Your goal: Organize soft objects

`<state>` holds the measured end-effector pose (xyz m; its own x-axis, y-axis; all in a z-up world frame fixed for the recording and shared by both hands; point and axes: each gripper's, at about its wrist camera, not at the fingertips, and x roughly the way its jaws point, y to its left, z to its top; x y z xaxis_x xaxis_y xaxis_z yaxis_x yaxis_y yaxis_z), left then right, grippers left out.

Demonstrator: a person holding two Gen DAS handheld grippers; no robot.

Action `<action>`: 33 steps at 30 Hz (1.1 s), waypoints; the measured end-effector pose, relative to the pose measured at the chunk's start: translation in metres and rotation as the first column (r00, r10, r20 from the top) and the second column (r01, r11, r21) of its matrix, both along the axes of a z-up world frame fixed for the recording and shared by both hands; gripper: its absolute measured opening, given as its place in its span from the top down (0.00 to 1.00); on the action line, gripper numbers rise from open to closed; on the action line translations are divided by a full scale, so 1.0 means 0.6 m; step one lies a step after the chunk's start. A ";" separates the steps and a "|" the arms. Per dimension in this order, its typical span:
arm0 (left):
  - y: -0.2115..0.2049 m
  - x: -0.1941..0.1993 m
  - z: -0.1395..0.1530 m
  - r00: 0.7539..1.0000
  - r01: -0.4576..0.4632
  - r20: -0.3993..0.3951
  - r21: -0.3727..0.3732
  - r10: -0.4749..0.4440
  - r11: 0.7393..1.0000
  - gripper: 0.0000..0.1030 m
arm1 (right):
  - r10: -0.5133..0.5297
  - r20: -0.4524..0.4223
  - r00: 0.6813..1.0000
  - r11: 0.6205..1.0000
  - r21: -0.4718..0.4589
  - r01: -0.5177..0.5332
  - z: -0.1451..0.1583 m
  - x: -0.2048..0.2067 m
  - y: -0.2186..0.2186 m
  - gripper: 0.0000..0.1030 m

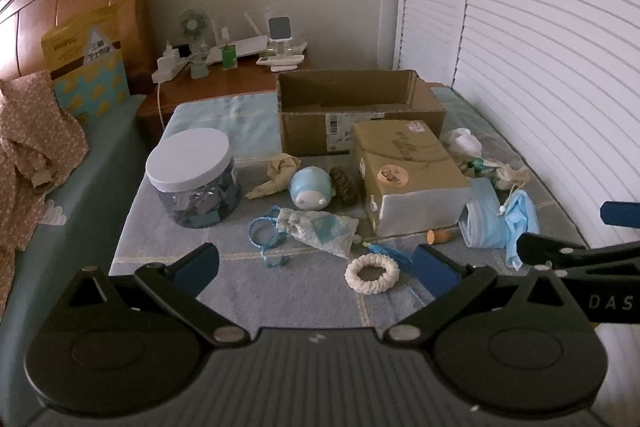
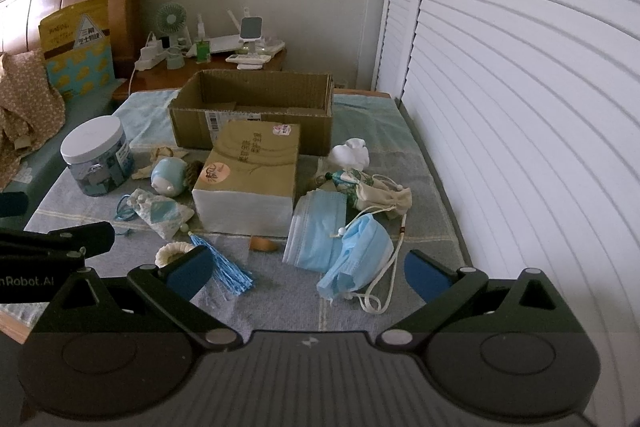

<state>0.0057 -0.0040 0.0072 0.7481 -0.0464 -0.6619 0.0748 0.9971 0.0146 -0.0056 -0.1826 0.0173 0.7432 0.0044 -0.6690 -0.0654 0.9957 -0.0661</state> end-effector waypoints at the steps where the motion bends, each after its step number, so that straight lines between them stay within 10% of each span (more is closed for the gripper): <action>1: 0.000 0.001 -0.001 1.000 0.005 0.002 0.002 -0.005 1.000 0.01 | 0.000 -0.001 1.000 1.000 -0.001 0.000 0.000 0.000 0.000 0.00; 33: 0.015 0.070 -0.103 0.984 0.156 -0.078 -0.031 -0.158 0.987 0.01 | 0.124 -0.016 0.992 0.991 0.047 -0.123 -0.095 0.106 -0.070 0.00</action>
